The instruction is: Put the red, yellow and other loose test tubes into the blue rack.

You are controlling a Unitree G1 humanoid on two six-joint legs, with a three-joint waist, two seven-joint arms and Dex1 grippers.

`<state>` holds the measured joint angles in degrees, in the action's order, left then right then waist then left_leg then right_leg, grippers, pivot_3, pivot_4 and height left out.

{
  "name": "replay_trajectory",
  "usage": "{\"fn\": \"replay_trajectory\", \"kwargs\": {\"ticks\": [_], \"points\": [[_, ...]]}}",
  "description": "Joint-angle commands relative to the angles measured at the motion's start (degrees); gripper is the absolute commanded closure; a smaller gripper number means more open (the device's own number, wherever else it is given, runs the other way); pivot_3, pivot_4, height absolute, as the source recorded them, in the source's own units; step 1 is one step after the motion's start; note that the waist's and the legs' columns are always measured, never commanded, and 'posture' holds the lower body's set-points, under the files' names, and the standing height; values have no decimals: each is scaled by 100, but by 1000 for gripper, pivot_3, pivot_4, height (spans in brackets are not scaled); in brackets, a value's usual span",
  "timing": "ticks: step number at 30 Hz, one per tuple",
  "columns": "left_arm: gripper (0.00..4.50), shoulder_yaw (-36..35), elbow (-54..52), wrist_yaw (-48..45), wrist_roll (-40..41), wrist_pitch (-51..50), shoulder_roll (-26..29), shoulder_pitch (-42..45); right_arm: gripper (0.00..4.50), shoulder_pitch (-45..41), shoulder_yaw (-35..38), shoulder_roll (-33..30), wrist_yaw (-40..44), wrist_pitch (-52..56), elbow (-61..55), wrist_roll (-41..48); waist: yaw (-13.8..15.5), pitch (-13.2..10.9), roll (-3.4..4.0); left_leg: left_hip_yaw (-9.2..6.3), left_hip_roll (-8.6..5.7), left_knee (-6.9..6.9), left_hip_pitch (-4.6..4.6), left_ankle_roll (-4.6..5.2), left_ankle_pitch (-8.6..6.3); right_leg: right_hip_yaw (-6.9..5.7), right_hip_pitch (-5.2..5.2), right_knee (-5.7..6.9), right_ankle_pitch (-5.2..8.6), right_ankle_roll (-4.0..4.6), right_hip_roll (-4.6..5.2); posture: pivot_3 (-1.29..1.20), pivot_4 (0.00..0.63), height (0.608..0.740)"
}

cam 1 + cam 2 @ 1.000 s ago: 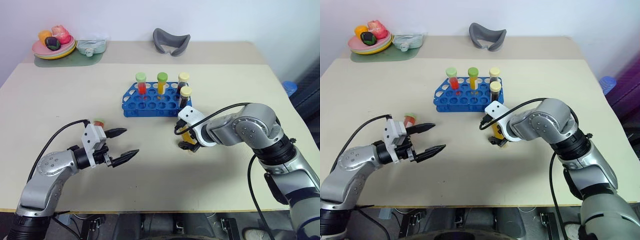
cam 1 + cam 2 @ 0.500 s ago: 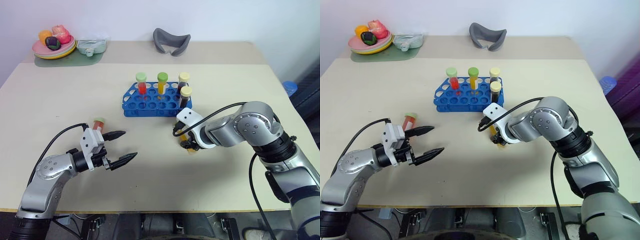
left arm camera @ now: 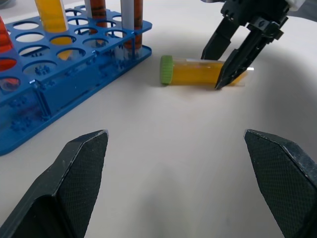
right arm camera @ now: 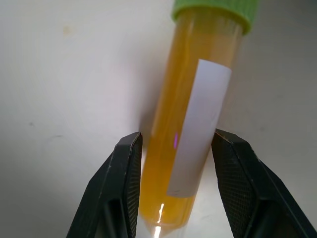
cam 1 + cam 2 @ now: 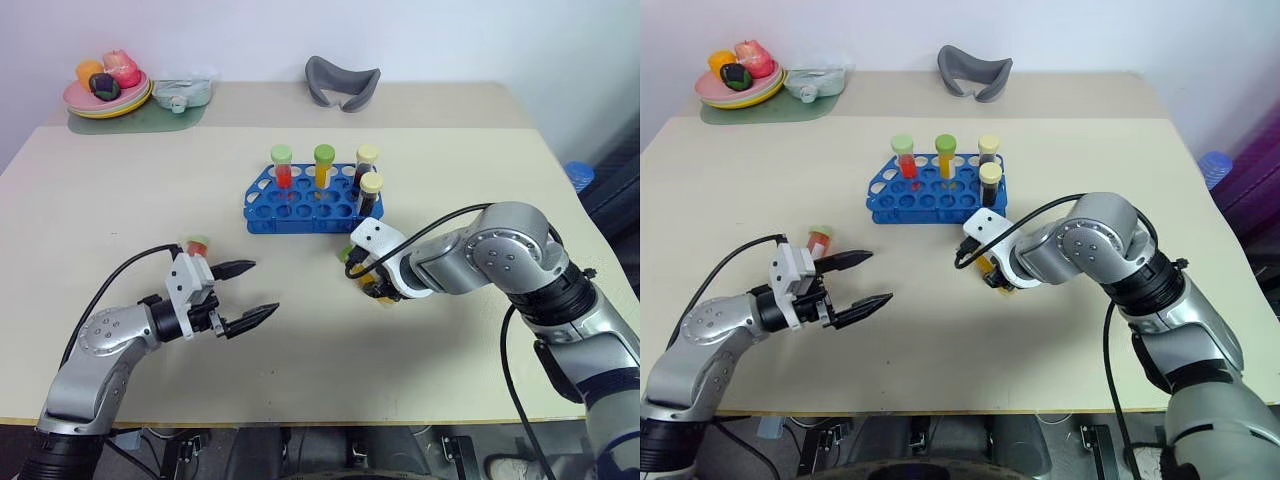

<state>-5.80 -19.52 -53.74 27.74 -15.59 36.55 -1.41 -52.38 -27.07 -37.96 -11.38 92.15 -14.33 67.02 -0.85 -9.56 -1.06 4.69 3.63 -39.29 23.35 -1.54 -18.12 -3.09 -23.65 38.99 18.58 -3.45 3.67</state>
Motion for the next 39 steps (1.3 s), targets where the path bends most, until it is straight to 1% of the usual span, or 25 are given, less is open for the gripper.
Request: {"fn": "replay_trajectory", "kwargs": {"ticks": [1, 3, 5, 6, 15, 18, 20, 22, 25, 27, 30, 32, 34, 36, 38, 39], "points": [[0, -13, -285, 55, 93, -68, 29, 88, 2341, -129, -5, -91, 249, 35, -244, -166, 0, 0, 0, 0, 0, 0, 0, 0, 0, 0, 0, 0, 0, 0, 0, 0, 150, 735], [0, -3, -315, 76, 98, -110, 29, 108, 2891, -97, -9, -103, 322, 35, -256, -267, 3, 0, 0, 0, 0, 0, 0, 0, 0, 0, 0, 0, 0, 0, 0, 0, 150, 735], [0, -2, -329, 82, 103, -135, 27, 117, 3625, -88, -21, -107, 370, 35, -259, -352, 1, 0, 0, 0, 0, 0, 0, 0, 0, 0, 0, 0, 0, 0, 0, 0, 150, 735], [0, -1, -330, 84, 103, -142, 26, 121, 3713, -91, -26, -106, 403, 35, -265, -391, 0, 0, 0, 0, 0, 0, 0, 0, 0, 0, 0, 0, 0, 0, 0, 0, 150, 735], [0, 19, -289, 84, 90, -137, 27, 168, 3713, -91, 2, -52, 663, 35, -310, -676, 0, 0, 0, 0, 0, 0, 0, -1, 0, 0, 0, 0, 0, 0, 0, 0, 150, 735], [0, 9, -319, 123, 90, -161, 26, 180, 3713, -127, 80, -25, 1120, 31, -721, -820, 0, -1, 1, 0, 0, 0, 0, 0, 0, 0, 0, 0, 0, 0, 0, 0, 150, 735], [0, -26, -339, 167, 93, -184, 35, 181, 3713, -216, -62, -231, 1570, -369, -1176, -1111, 2, -1, 2, 0, 0, 1, 1, 0, 0, 0, -1, 0, 0, 0, 0, 0, 150, 735], [0, -91, -329, 221, 90, -208, 59, 181, 3713, -291, -380, -623, 2155, -1204, -1658, -1753, 9, -2, 3, -1, 0, 1, 2, 0, 0, 0, -3, -1, 0, 0, 0, 0, 150, 735], [0, -163, -292, 258, 94, -217, 88, 188, 3713, -146, -602, -1046, 2896, -2333, -1892, -2648, 6, -2, 2, -3, -1, 0, 2, 2, -1, 0, -2, -4, 0, 0, -1, 0, 150, 735], [0, -187, -286, 276, 99, -231, 95, 201, 3713, 45, -643, -1195, 3193, -2858, -1858, -3130, 0, -2, 2, -3, -1, 1, 2, 2, -1, 0, -2, -4, 0, 0, -4, 0, 150, 735], [0, -300, -308, 400, 122, -273, 90, 191, 3713, 763, -52, -960, 3378, -4025, -1646, -3546, 7, 0, -2, -3, 1, 1, 1, 0, 0, 0, -1, -4, 0, 0, -5, 0, 150, 735], [0, -360, -330, 496, 161, -300, 45, 177, 3713, 1226, 397, -683, 3494, -4663, -1520, -3647, 7, -1, -1, 0, 0, 1, 2, -14, 8, 0, -1, -6, 0, 0, -3, 0, 150, 735], [0, -396, -389, 585, 220, -356, -9, 170, 3713, 1572, 781, -273, 3391, -5082, -1400, -3739, 8, -1, -1, -1, 1, 0, 1, -31, 17, -1, 1, -5, 0, 0, -4, 0, 150, 735], [0, -376, -492, 725, 292, -455, -97, 198, 3713, 1740, 1102, 343, 3148, -5225, -1116, -3701, -1, 0, -2, 0, 1, -1, -1, -34, 19, 0, 1, -2, 0, 0, -4, 0, 150, 735], [0, -334, -561, 902, 357, -554, -225, 286, 3713, 1815, 1238, 972, 2981, -5526, -682, -3820, -1, 0, -2, -1, 3, -1, -6, -39, 22, -1, 7, -1, 0, 0, -7, 0, 150, 735], [0, -326, -580, 958, 374, -593, -265, 320, 3713, 1823, 1241, 1148, 2959, -5636, -536, -3964, 1, 0, -2, -2, 3, 0, -7, -41, 23, -1, 8, 0, 0, 0, -8, 0, 150, 735]]}}
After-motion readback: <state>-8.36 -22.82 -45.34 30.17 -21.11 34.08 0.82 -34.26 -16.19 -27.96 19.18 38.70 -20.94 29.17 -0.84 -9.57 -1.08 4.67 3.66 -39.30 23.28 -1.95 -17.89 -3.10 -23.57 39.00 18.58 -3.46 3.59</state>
